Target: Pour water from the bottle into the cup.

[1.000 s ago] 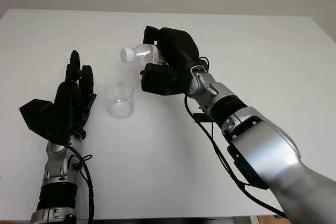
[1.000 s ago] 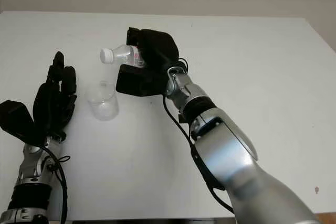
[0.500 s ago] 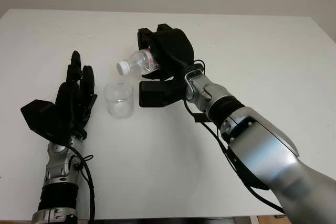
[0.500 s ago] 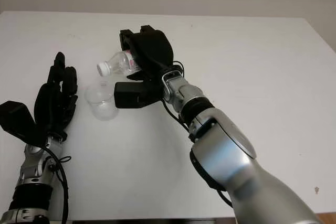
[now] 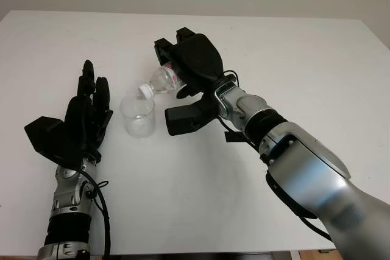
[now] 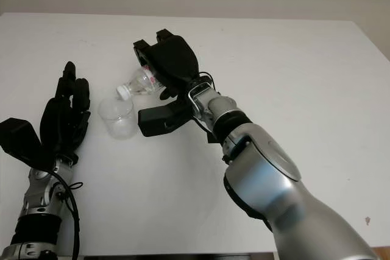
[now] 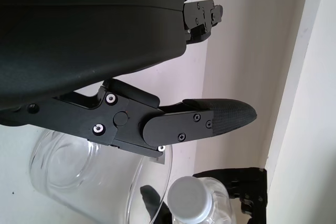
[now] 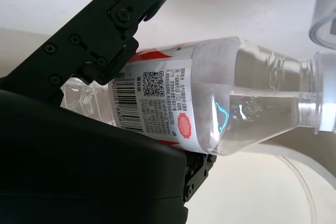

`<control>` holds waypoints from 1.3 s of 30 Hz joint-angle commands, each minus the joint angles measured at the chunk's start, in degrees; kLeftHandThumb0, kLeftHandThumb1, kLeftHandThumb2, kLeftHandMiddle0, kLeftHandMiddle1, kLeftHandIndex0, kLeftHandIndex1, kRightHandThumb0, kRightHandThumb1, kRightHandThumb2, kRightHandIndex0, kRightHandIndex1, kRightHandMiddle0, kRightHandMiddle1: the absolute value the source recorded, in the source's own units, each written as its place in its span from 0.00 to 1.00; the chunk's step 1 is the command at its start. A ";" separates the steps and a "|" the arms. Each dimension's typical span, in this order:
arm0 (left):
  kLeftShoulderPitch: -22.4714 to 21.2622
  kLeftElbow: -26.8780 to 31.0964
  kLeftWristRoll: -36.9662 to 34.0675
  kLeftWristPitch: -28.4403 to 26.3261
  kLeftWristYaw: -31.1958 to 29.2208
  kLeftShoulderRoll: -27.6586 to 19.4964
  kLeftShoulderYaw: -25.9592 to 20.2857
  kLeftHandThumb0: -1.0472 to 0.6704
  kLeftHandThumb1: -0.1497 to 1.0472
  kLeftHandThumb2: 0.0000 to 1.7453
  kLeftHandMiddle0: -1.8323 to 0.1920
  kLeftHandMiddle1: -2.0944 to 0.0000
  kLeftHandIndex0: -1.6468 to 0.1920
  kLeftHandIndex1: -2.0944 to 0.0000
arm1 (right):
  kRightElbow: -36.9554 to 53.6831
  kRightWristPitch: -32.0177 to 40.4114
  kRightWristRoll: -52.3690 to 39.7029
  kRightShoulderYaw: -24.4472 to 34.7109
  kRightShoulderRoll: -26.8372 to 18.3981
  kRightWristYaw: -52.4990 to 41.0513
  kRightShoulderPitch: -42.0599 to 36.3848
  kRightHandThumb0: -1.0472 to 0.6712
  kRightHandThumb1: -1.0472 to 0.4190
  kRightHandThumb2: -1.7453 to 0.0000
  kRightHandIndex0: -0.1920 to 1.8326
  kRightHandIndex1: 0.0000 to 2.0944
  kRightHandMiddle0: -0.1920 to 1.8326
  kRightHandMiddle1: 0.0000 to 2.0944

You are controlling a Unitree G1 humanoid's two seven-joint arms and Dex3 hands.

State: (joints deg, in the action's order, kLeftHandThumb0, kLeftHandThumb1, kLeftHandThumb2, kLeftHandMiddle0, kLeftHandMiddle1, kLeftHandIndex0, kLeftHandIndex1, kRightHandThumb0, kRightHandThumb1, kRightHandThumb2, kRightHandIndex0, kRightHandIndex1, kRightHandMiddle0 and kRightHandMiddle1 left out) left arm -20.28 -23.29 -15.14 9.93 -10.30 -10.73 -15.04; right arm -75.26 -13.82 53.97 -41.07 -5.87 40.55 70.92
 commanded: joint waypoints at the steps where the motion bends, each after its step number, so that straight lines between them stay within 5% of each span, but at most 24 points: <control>1: 0.09 0.35 -0.10 0.28 -0.04 0.17 -0.19 0.21 1.00 0.27 0.97 0.97 0.97 0.97 | 0.31 -0.48 0.48 -0.57 -0.67 1.27 2.37 0.41 0.04 0.97 0.64 1.00 0.30 1.00; 18: -0.58 0.07 0.59 -0.05 0.92 0.37 0.47 0.21 1.00 0.28 0.98 0.98 0.97 0.97 | 0.30 -1.27 1.81 -2.34 -0.45 8.12 2.61 0.39 0.07 0.97 0.62 1.00 0.30 0.86; 26: -0.93 -0.64 0.89 -0.11 1.24 0.18 0.51 0.20 1.00 0.28 0.97 0.97 0.96 0.97 | 0.14 -1.68 2.16 -2.78 -0.33 10.19 2.69 0.40 0.07 0.97 0.63 1.00 0.31 0.96; 37: -0.97 -1.48 0.19 0.58 0.26 0.19 0.08 0.20 1.00 0.28 0.98 0.98 0.97 0.98 | -0.17 -2.31 0.68 -1.42 -0.10 9.51 1.92 0.40 0.07 0.97 0.63 1.00 0.30 0.88; 39: -0.91 -1.37 0.37 0.55 0.40 0.15 0.14 0.20 1.00 0.28 0.98 0.97 0.96 0.97 | -0.24 -2.26 0.07 -0.83 -0.05 9.20 1.66 0.42 0.07 0.97 0.64 1.00 0.32 0.95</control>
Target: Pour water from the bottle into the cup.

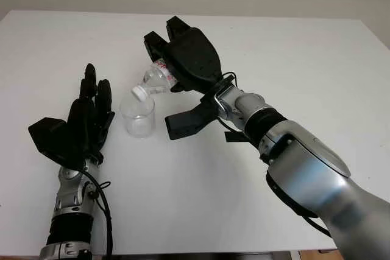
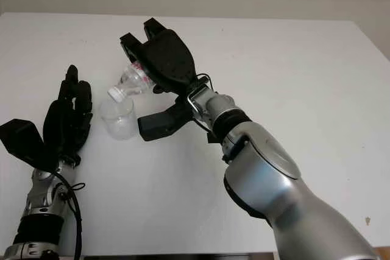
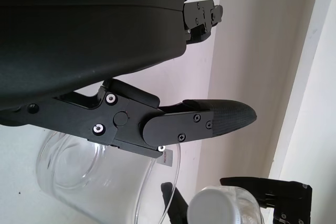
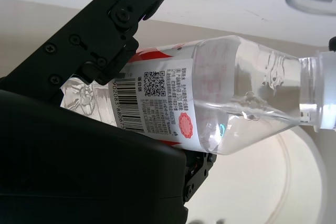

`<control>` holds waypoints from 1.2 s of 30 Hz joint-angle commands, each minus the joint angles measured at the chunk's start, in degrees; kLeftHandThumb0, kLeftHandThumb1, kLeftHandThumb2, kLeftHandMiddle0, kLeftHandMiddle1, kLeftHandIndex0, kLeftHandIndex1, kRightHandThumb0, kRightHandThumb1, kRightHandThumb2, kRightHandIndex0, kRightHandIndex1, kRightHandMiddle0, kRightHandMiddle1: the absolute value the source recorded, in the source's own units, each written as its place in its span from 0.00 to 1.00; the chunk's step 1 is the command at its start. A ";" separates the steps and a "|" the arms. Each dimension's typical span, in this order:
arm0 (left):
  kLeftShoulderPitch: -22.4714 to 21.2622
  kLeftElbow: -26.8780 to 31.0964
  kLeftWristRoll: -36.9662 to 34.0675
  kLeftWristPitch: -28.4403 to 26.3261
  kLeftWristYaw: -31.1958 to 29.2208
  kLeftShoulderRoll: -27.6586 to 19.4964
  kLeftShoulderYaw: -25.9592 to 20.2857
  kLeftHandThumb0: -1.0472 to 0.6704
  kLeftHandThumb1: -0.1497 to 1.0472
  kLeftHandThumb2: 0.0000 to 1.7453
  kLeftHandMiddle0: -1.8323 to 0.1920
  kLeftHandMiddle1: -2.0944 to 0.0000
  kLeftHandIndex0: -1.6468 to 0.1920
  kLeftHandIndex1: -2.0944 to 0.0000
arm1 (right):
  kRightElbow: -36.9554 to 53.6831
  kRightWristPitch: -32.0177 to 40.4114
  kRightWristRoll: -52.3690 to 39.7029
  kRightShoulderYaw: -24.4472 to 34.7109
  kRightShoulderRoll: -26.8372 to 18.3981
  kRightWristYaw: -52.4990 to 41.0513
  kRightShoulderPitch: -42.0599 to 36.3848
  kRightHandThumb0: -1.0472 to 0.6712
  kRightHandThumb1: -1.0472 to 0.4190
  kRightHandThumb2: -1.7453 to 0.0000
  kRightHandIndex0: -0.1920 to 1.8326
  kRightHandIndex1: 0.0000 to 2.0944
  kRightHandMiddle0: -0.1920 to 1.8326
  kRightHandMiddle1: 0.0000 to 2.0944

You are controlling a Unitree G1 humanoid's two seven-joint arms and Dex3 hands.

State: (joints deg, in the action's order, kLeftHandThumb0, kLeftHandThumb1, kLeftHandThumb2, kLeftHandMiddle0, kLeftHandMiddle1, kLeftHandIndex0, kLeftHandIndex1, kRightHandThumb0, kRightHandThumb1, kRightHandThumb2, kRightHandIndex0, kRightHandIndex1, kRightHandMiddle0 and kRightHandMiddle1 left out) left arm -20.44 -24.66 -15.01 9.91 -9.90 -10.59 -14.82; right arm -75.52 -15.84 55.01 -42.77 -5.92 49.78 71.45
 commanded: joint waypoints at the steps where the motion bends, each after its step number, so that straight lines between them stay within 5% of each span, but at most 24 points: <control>1: -0.76 -0.01 0.19 0.48 -0.12 -0.05 -0.09 0.20 1.00 0.28 0.98 0.97 0.97 0.97 | -0.01 -0.02 -1.43 1.27 0.07 -0.61 1.01 0.42 0.07 0.97 0.64 1.00 0.31 0.97; 8: -0.71 -0.05 -0.06 -0.02 -0.51 -0.39 -0.23 0.20 1.00 0.28 0.98 0.97 0.96 0.97 | 0.05 0.19 -6.92 5.91 0.36 -5.80 -0.02 0.46 0.00 0.93 0.71 1.00 0.43 1.00; 16: -0.12 0.76 -0.10 -0.43 -1.00 -0.63 -0.31 0.20 1.00 0.28 0.99 0.98 0.97 0.98 | 0.92 -2.94 -21.55 18.33 1.59 -17.27 -2.26 0.49 0.05 0.89 0.85 1.00 0.58 1.00; 22: 0.19 0.93 -0.12 -0.49 -1.33 -0.65 -0.36 0.20 1.00 0.28 0.98 0.97 0.97 0.97 | 2.31 -2.85 -31.18 26.56 2.25 -27.61 -3.44 0.51 0.07 0.85 0.86 1.00 0.67 1.00; 26: 0.25 0.95 -0.35 -0.63 -1.46 -0.48 -0.51 0.20 1.00 0.27 0.98 0.97 0.97 0.97 | 4.12 -4.34 -41.27 34.74 2.54 -37.86 -5.02 0.51 0.17 0.67 0.85 1.00 0.79 1.00; 31: 0.55 1.21 -0.15 -0.45 -1.37 -0.34 -0.41 0.20 1.00 0.27 0.98 0.97 0.96 0.97 | 7.14 -1.93 -49.02 40.87 2.00 -47.41 -6.58 0.50 0.22 0.58 0.93 1.00 0.87 1.00; 36: 0.68 1.36 -0.24 -0.68 -1.20 -0.05 -0.35 0.20 1.00 0.27 0.97 0.97 0.96 0.97 | 12.39 5.34 -56.22 46.17 1.36 -55.35 -8.49 0.50 0.17 0.63 0.95 1.00 0.89 1.00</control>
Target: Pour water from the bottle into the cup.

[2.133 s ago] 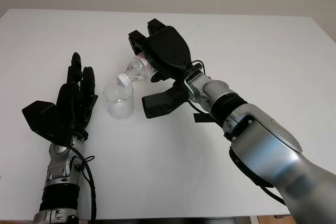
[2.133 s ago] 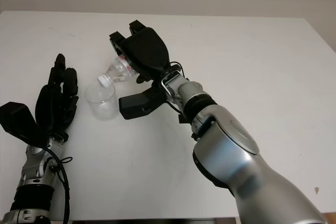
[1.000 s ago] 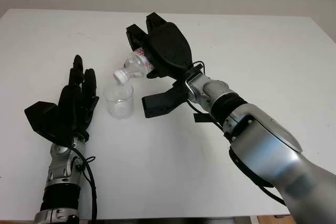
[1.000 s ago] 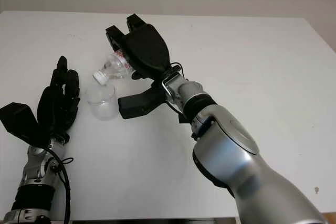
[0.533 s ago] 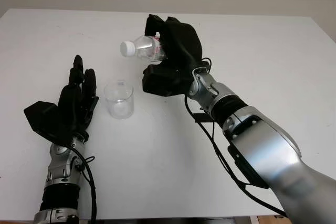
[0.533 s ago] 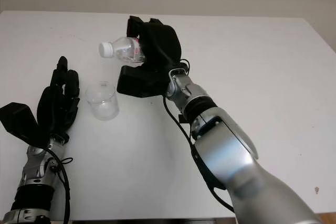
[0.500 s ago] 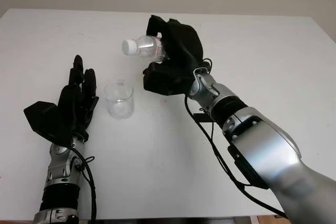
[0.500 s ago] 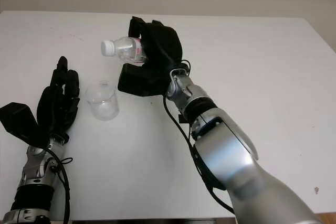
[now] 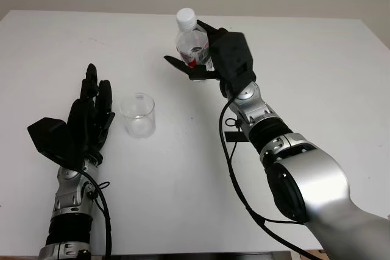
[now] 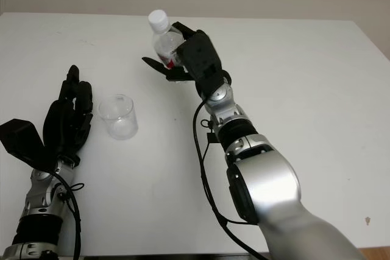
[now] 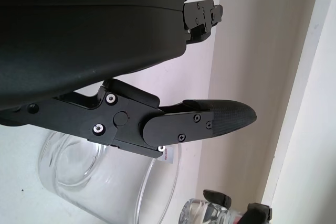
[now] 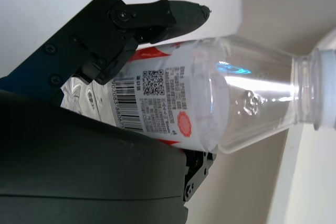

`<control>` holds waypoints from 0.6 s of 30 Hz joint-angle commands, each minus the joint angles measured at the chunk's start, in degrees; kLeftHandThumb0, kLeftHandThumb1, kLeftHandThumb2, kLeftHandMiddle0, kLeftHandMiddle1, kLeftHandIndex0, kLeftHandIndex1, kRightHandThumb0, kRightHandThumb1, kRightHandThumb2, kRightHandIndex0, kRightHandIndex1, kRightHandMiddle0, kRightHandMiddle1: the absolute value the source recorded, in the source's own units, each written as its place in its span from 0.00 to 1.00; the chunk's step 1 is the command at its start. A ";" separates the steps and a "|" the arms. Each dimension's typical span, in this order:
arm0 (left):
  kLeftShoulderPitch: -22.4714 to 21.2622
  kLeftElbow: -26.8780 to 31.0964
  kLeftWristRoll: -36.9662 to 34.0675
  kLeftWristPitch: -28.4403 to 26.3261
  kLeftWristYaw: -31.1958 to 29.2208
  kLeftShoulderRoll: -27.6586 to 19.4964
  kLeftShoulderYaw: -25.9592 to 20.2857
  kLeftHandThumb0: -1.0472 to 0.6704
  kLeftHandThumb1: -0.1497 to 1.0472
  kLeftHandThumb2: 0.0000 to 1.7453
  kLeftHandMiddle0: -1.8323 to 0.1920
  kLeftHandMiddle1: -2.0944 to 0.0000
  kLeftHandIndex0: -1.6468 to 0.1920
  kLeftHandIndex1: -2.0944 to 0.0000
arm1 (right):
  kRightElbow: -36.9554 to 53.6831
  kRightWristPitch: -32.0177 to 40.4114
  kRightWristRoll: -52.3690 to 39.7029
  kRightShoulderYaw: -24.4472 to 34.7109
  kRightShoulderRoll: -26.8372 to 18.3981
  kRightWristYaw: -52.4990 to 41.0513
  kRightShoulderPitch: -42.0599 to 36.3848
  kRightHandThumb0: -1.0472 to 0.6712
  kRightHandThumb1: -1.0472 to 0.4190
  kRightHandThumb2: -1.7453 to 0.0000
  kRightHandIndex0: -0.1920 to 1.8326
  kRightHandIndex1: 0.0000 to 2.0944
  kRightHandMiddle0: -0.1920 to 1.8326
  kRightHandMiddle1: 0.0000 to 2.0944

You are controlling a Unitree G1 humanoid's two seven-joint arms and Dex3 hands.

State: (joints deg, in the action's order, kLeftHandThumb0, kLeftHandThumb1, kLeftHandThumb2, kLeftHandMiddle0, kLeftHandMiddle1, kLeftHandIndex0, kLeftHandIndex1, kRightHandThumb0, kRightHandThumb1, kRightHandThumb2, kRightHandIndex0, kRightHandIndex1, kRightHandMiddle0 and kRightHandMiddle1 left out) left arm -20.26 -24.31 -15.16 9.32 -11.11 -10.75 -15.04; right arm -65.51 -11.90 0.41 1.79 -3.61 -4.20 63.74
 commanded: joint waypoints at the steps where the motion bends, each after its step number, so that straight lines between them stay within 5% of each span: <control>1: 0.53 0.89 0.07 0.07 0.01 0.11 -0.04 0.20 1.00 0.27 0.97 0.97 0.96 0.97 | 4.17 3.24 -3.20 2.62 -1.26 -3.09 -1.58 0.51 0.16 0.63 0.95 1.00 0.89 1.00; 11: 1.32 1.16 -0.18 0.58 -0.64 0.63 0.20 0.20 1.00 0.27 0.97 0.98 0.96 0.98 | 23.48 14.34 -8.21 5.23 -4.19 -9.67 -12.26 0.52 0.12 0.68 0.93 1.00 0.87 1.00; 15: 1.65 1.36 -0.49 0.33 -1.16 0.73 0.12 0.21 1.00 0.28 0.98 0.98 0.97 0.98 | 33.38 19.21 -9.19 6.18 -5.31 -8.81 -18.60 0.51 0.06 0.76 0.81 1.00 0.71 1.00; 18: 1.79 1.53 -0.64 0.16 -1.06 0.84 -0.02 0.20 1.00 0.28 0.98 0.98 0.97 0.98 | 38.03 21.12 -9.72 6.41 -5.85 -8.78 -21.81 0.51 0.03 0.78 0.80 1.00 0.69 1.00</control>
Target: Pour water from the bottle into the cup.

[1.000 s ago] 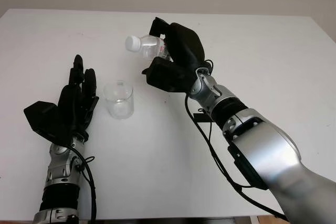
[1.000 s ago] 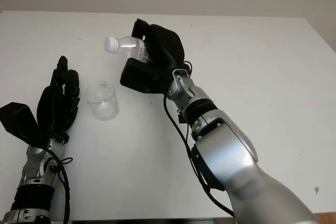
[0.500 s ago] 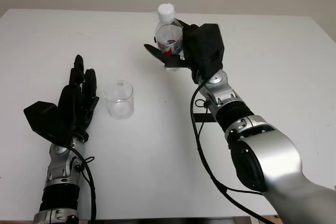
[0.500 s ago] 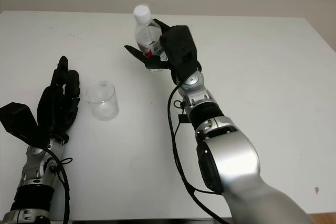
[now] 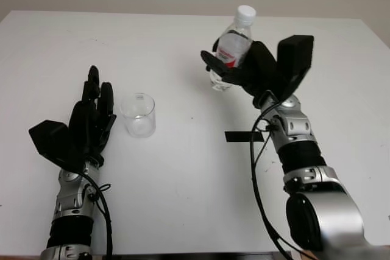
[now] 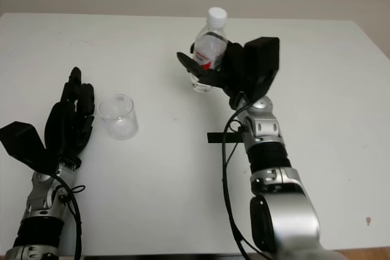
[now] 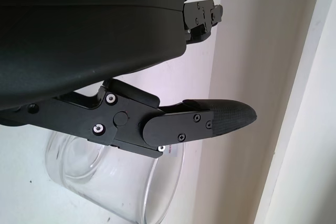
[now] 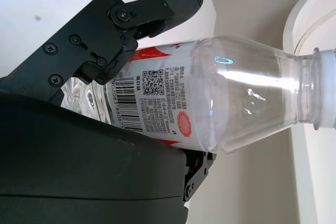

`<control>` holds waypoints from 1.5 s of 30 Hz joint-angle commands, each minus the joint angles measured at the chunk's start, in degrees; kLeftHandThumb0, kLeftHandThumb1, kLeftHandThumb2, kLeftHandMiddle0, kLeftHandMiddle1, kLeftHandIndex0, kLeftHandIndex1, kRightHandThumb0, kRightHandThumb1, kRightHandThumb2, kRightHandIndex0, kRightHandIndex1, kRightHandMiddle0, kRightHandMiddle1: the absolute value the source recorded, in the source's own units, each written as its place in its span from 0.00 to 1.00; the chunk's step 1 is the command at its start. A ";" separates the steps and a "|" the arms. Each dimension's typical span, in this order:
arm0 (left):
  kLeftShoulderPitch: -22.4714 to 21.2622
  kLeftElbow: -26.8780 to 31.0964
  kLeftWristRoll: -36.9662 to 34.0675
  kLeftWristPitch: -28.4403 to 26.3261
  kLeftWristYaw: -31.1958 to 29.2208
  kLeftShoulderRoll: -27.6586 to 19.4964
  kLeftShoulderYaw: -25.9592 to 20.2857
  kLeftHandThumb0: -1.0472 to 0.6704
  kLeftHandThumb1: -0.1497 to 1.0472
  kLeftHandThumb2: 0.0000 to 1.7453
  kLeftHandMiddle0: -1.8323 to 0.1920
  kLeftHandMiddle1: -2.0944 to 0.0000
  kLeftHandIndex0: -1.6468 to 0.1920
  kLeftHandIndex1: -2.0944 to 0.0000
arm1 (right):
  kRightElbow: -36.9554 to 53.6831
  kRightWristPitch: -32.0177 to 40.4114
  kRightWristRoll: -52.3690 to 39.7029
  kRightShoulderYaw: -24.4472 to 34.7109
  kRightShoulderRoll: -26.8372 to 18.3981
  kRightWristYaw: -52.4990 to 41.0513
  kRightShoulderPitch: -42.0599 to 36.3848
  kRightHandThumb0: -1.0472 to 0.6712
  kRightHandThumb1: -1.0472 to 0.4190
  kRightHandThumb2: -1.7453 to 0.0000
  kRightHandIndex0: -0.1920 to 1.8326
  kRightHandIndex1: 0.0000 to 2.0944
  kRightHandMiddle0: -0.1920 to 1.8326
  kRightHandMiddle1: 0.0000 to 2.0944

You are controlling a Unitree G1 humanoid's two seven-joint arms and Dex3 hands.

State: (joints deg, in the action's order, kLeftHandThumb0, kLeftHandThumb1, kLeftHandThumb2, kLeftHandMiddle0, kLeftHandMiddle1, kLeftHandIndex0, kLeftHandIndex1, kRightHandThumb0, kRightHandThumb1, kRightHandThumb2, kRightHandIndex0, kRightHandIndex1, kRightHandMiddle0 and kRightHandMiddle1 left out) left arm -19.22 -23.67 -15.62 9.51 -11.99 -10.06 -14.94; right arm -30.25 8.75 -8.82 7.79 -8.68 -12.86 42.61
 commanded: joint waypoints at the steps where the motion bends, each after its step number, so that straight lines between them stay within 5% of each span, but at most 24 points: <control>1: 0.85 1.03 -0.10 -0.09 -0.23 0.05 -0.04 0.20 1.00 0.28 0.98 0.98 0.97 0.98 | 4.14 1.07 -0.69 0.57 -0.95 -0.07 -1.89 0.51 0.02 0.80 0.82 1.00 0.69 1.00; 4: 1.14 1.50 -0.34 -0.77 -0.53 -0.06 0.00 0.21 1.00 0.28 0.98 0.98 0.98 0.98 | 7.50 2.61 -0.32 0.33 -1.40 0.47 -4.58 0.50 0.00 0.83 0.89 1.00 0.71 1.00; 13: 2.56 2.65 -0.15 -0.36 -0.22 0.64 -0.02 0.20 1.00 0.29 0.98 0.97 0.98 0.98 | 17.48 7.69 -1.26 -0.25 -1.19 0.29 -12.40 0.51 0.00 0.83 0.92 1.00 0.73 1.00; 16: 2.91 2.80 -0.02 -0.27 -0.54 0.40 0.01 0.20 1.00 0.29 0.99 0.97 0.98 0.98 | 19.76 8.62 -1.75 -0.28 0.33 1.78 -14.54 0.51 0.00 0.81 0.99 1.00 0.81 1.00; 29: 3.30 3.66 0.17 -1.06 -0.07 0.04 -0.16 0.19 1.00 0.28 0.98 0.97 0.97 0.97 | 25.32 14.05 -0.53 -3.29 0.69 3.49 -18.80 0.50 0.02 0.79 0.98 1.00 0.82 1.00; 45: 3.80 4.95 0.22 -1.71 -0.20 -0.40 -0.19 0.19 1.00 0.29 0.98 0.98 0.98 0.98 | 17.56 12.01 3.47 -3.79 -1.24 3.39 -17.66 0.51 0.11 0.67 1.00 1.00 0.93 1.00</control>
State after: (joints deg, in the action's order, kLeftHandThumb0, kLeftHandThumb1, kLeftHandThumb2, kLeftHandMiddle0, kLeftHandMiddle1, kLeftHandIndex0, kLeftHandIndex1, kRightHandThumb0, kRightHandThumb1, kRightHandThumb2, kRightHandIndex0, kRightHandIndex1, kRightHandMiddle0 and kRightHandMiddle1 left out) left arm -15.87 -19.71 -15.56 7.74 -12.18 -10.06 -14.98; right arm -11.79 21.37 -5.51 3.64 -9.19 -9.33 24.55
